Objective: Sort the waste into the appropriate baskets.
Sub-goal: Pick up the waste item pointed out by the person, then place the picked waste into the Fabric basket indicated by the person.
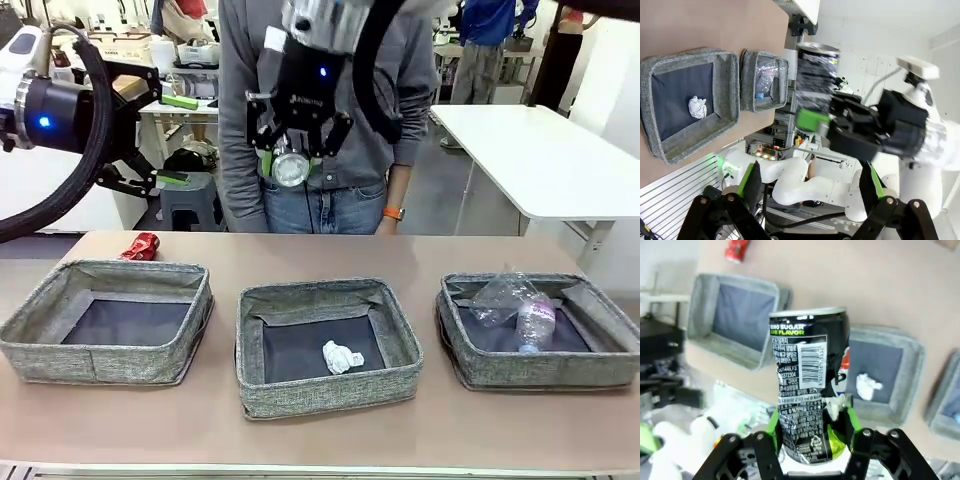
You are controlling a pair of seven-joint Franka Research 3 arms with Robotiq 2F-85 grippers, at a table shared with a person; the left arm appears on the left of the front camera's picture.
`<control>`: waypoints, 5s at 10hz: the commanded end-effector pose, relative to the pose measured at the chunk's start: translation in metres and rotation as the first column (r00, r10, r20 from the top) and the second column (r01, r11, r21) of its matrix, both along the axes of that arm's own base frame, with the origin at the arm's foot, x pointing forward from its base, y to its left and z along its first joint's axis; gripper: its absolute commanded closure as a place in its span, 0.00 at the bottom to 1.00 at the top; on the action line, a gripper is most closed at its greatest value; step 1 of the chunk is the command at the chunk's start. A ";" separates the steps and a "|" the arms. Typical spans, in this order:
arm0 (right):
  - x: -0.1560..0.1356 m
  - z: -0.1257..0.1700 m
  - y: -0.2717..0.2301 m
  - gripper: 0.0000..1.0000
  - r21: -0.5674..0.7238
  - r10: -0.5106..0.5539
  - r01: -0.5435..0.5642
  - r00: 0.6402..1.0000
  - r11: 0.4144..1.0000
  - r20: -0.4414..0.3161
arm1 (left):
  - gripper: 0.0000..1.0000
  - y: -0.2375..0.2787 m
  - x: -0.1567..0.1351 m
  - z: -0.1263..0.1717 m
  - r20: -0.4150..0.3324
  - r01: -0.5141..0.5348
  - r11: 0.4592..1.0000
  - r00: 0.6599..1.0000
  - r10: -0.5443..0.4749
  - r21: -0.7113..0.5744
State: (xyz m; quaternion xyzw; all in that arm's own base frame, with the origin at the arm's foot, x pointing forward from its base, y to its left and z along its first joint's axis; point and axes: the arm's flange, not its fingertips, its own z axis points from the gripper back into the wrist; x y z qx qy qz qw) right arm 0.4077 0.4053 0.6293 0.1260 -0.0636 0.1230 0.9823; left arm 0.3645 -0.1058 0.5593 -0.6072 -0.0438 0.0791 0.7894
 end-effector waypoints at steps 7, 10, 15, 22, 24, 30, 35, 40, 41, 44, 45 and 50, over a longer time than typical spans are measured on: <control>-0.011 0.108 0.027 0.47 -0.227 -0.097 0.120 0.989 0.966 0.112 | 0.00 -0.002 -0.001 0.001 -0.002 -0.012 1.000 1.000 0.012 -0.025; -0.014 0.097 0.009 0.47 -0.210 -0.066 0.087 0.992 0.974 0.104 | 0.00 -0.002 -0.001 0.001 -0.002 -0.012 1.000 1.000 0.012 -0.025; -0.014 0.097 0.009 0.47 -0.210 -0.066 0.087 0.992 0.974 0.104 | 0.00 -0.002 -0.001 0.001 -0.002 -0.012 1.000 1.000 0.012 -0.025; -0.014 0.097 0.009 0.47 -0.210 -0.066 0.087 0.992 0.974 0.104 | 0.00 -0.002 -0.001 0.001 -0.002 -0.012 1.000 1.000 0.012 -0.025; -0.014 0.097 0.009 0.47 -0.210 -0.066 0.087 0.992 0.974 0.104 | 0.00 -0.002 -0.001 0.001 -0.002 -0.012 1.000 1.000 0.012 -0.025; -0.014 0.097 0.009 0.47 -0.210 -0.066 0.087 0.992 0.974 0.104 | 0.00 -0.002 -0.001 0.001 -0.002 -0.012 1.000 1.000 0.012 -0.025; -0.014 0.097 0.009 0.47 -0.210 -0.066 0.087 0.992 0.974 0.104 | 0.00 -0.002 -0.001 0.001 -0.002 -0.012 1.000 1.000 0.012 -0.025; -0.012 0.096 0.011 0.47 -0.221 -0.071 0.094 0.991 0.971 0.113 | 0.00 0.000 0.000 0.000 0.000 0.000 1.000 1.000 0.000 0.000; -0.005 0.083 0.012 0.47 -0.225 -0.026 0.051 0.993 0.973 0.111 | 0.00 0.008 -0.005 -0.006 -0.007 0.029 0.998 1.000 -0.029 0.054; 0.021 0.042 0.033 0.47 -0.218 0.134 -0.117 0.989 0.969 0.066 | 0.00 0.073 -0.040 -0.023 -0.040 0.108 0.984 0.994 -0.104 0.142; 0.033 0.029 0.050 0.47 -0.223 0.184 -0.166 0.981 0.961 0.062 | 0.00 0.094 -0.057 -0.027 -0.031 0.108 0.980 0.994 -0.104 0.164; 0.067 -0.063 0.163 0.47 -0.104 0.576 -0.578 0.816 0.809 -0.059 | 0.00 0.179 -0.117 -0.077 -0.212 0.059 0.953 0.977 0.005 0.296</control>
